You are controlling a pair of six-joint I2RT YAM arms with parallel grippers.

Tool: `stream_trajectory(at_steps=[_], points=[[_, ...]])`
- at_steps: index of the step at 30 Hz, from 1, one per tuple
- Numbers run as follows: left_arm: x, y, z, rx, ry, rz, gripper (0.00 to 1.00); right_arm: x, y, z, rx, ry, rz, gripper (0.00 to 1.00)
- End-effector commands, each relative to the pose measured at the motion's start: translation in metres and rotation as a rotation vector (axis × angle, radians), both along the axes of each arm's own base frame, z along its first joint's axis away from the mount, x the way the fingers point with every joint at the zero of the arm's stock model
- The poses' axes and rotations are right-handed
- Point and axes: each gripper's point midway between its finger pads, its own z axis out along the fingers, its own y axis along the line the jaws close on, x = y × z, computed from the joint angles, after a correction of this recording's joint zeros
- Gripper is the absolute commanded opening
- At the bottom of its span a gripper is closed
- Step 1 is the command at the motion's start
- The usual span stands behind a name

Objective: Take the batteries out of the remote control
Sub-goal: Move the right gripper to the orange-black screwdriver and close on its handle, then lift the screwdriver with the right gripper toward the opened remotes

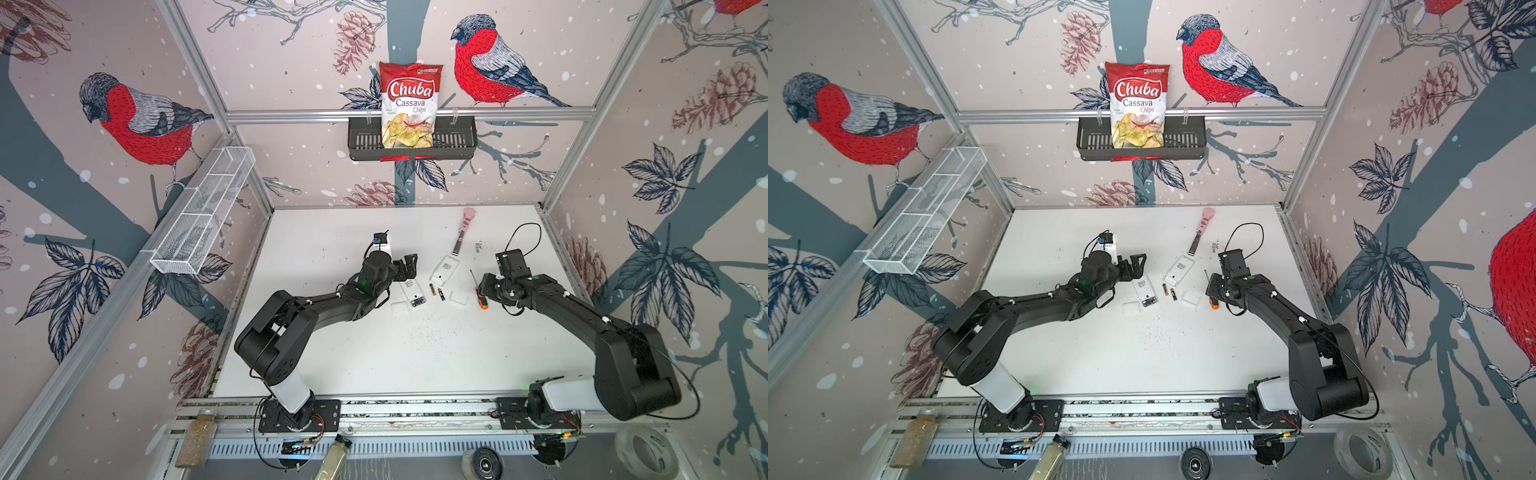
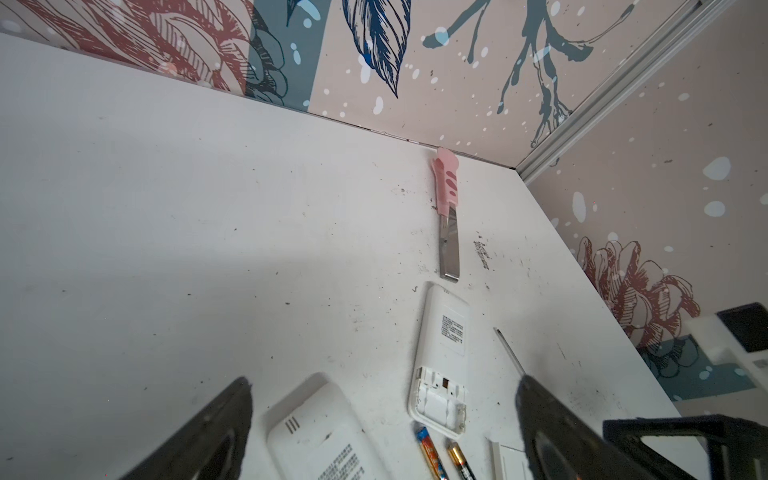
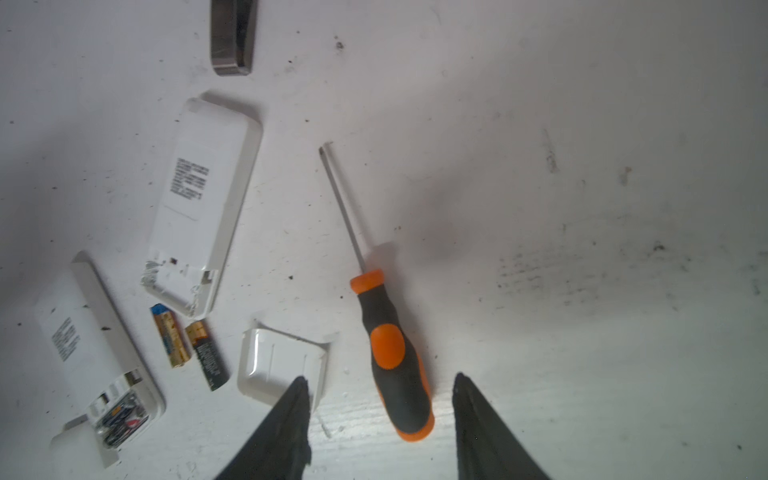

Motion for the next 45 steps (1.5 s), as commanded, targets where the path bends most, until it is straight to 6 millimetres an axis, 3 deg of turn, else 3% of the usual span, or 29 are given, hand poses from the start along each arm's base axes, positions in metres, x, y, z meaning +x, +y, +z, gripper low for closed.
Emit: stream_trajectory(at_steps=[1, 13, 23, 34, 39, 45], points=[[0.000, -0.008, 0.009, -0.025, -0.027, -0.032, 0.97, 0.008, 0.001, -0.003, -0.006, -0.021, -0.004, 0.53], [-0.006, -0.007, 0.004, -0.023, -0.018, -0.048, 0.97, 0.012, 0.015, -0.034, -0.064, 0.058, 0.064, 0.49], [-0.013, -0.007, 0.004, -0.056, -0.009, -0.067, 0.97, 0.003, 0.012, -0.047, -0.148, 0.096, 0.084, 0.36], [-0.022, 0.003, 0.008, -0.062, -0.015, -0.056, 0.97, -0.002, 0.014, -0.049, -0.178, 0.100, 0.102, 0.13], [-0.027, 0.013, 0.019, -0.128, -0.032, -0.077, 0.97, 0.006, 0.032, -0.029, -0.158, 0.050, 0.164, 0.08], [-0.040, 0.024, 0.038, -0.304, -0.049, -0.168, 0.89, 0.007, 0.096, 0.030, -0.021, -0.123, 0.389, 0.06]])
